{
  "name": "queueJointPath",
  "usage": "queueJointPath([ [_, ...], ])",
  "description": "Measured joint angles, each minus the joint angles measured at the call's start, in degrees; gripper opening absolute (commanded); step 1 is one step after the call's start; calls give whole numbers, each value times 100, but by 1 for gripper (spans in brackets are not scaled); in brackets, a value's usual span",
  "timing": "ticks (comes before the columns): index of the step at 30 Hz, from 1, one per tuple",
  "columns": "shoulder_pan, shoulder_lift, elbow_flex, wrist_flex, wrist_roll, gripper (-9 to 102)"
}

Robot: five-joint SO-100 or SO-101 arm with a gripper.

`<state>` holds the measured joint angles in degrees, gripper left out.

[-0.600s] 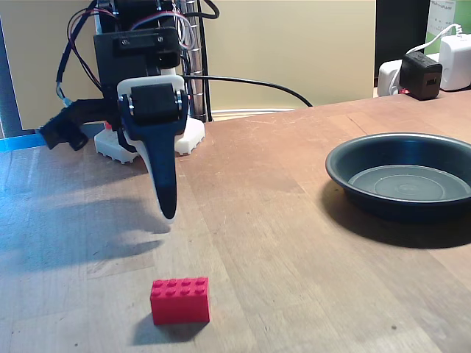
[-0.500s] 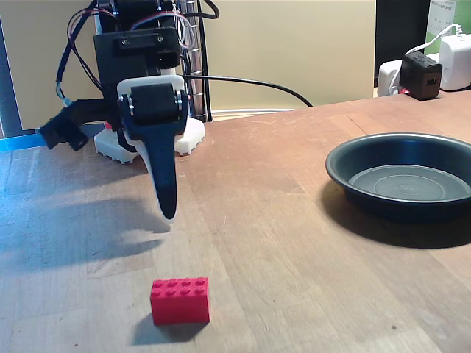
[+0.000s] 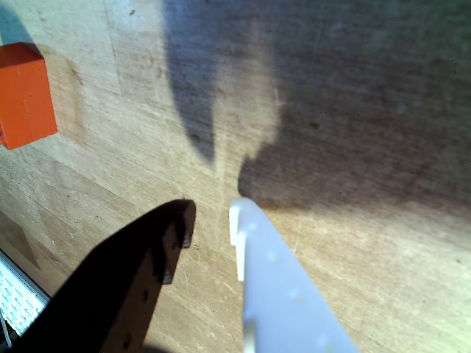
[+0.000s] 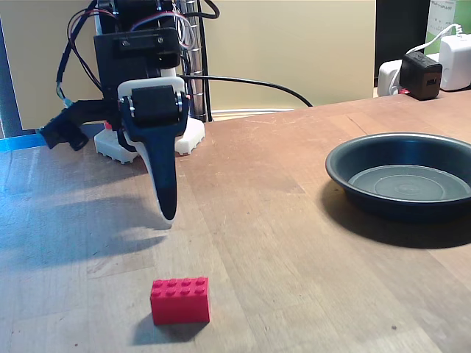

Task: Grasp a lego block and put it in the bin.

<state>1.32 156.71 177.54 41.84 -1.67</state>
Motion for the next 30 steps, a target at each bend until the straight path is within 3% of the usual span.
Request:
queueJointPath([
  [30,0,0,-88,9,0,0],
])
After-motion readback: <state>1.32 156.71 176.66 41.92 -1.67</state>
